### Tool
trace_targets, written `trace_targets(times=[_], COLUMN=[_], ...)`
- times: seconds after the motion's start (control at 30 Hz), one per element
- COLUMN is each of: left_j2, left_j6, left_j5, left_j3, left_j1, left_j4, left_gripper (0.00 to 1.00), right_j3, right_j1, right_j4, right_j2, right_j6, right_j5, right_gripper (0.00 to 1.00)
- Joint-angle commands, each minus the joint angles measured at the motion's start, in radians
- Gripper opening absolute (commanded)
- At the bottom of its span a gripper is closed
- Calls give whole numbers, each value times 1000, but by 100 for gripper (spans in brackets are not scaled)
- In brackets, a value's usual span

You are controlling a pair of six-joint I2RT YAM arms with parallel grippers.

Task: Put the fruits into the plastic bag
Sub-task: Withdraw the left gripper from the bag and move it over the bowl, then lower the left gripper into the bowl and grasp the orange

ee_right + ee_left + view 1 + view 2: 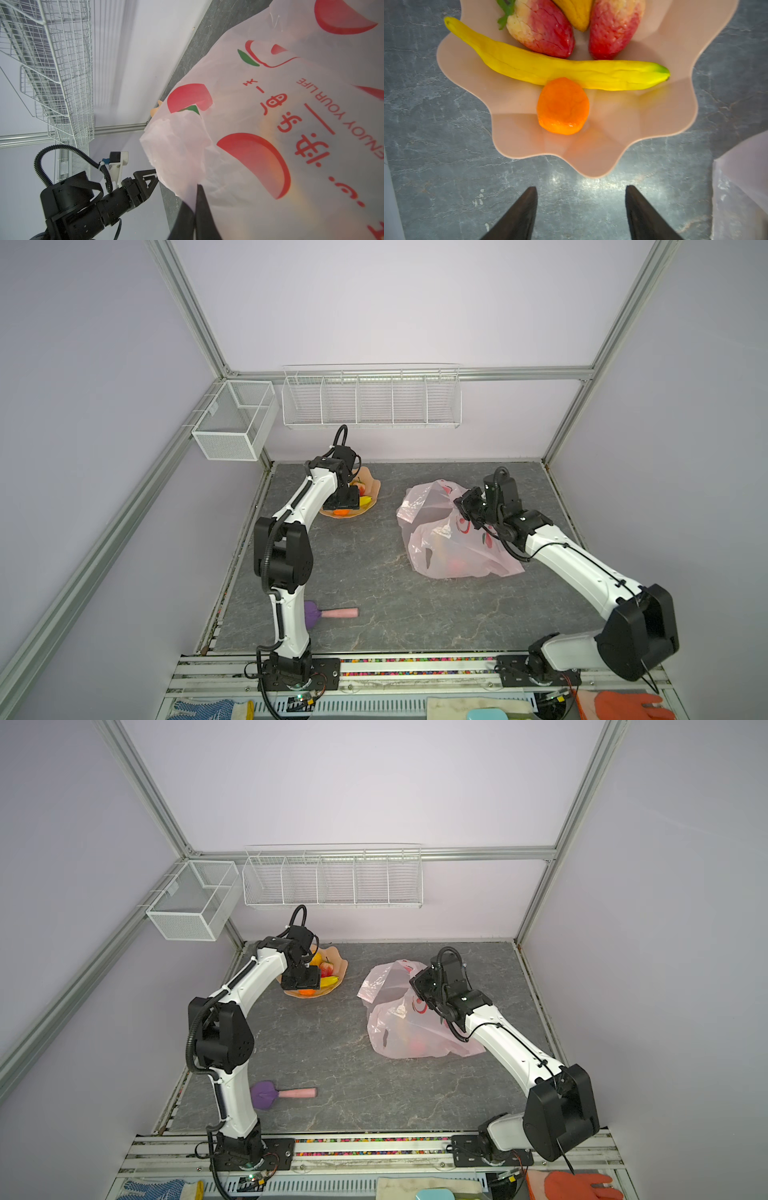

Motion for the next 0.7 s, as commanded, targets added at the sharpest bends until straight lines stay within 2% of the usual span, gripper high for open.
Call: trace_targets(times=[0.0, 0.67], left_j2=[50, 271], left_j6=[29, 56], left_j5=[-39, 19], left_j3=[65, 213], left_j1=[21, 70], left_j4=[-37, -34], left_gripper=[67, 65], right_j3=[23, 28], right_j1=[-5, -4], right_j4=[-4, -15], right_j2=[12, 14], right_j6=[-3, 0], right_j5=[-8, 1], right_gripper=[6, 6])
